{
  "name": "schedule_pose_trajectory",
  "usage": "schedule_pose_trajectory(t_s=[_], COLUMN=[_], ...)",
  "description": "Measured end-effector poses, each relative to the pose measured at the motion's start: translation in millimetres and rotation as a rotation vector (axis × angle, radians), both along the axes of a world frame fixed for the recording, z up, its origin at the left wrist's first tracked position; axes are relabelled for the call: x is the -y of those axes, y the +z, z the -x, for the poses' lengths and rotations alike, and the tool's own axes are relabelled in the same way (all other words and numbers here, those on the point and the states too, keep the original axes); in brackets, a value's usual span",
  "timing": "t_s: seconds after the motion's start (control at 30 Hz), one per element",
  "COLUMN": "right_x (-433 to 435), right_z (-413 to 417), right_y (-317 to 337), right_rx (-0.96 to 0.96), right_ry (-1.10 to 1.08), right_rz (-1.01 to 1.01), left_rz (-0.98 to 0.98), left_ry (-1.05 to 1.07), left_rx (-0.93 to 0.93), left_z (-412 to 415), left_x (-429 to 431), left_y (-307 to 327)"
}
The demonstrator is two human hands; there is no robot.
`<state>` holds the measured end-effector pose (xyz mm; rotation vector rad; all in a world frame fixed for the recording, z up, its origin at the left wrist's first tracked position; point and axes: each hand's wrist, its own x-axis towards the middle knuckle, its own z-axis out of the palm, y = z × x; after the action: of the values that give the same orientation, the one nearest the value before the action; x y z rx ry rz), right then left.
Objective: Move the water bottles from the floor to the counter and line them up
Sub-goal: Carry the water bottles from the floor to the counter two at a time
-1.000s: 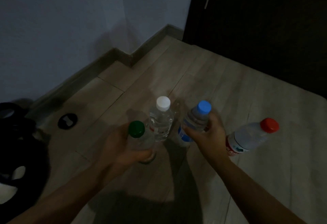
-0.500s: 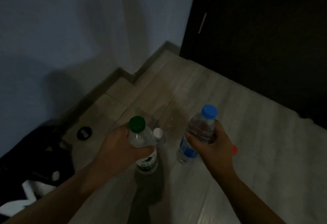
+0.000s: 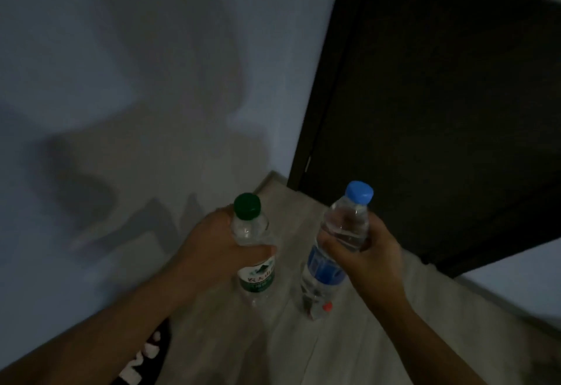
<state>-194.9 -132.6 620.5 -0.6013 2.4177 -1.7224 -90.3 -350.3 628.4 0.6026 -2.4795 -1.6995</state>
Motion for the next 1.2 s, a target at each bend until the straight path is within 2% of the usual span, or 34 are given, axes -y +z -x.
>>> schedule_pose_trajectory(t_s=[0.13, 0.3, 0.43, 0.57, 0.7, 0.83, 1.07, 1.2], right_x=[1.2, 2.7, 0.0, -4.6, -10.8, -20.5, -14.4, 3.9], right_z=[-3.0, -17.0, -39.9, -54.0, -51.3, -38.6, -20.5, -31.6], right_y=[147.5, 308.7, 404.2, 470.3, 516.8, 550.0, 585.4, 597.0], right_rx=[-0.036, -0.25, -0.401, -0.511, -0.516, -0.497, -0.381, -0.39], right_ry=[0.031, 0.08, 0.093, 0.089, 0.148, 0.245, 0.532, 0.622], right_rz=[0.05, 0.102, 0.213, 0.345, 0.468, 0.566, 0.634, 0.669], left_rz=[0.053, 0.181, 0.171, 0.097, 0.068, 0.14, 0.179, 0.291], left_ry=[0.034, -0.013, 0.009, 0.089, 0.151, 0.23, 0.42, 0.537], left_rx=[-0.093, -0.255, -0.467, -0.64, -0.772, -0.847, -0.809, -0.799], left_z=[-4.0, -9.6, -26.0, -43.3, -51.6, -60.6, -83.2, -114.5], left_x=[7.0, 17.5, 14.2, -2.0, -28.0, -55.8, -77.7, -84.0], left_y=[133.8, 290.9, 390.7, 464.6, 516.5, 549.2, 566.3, 571.7])
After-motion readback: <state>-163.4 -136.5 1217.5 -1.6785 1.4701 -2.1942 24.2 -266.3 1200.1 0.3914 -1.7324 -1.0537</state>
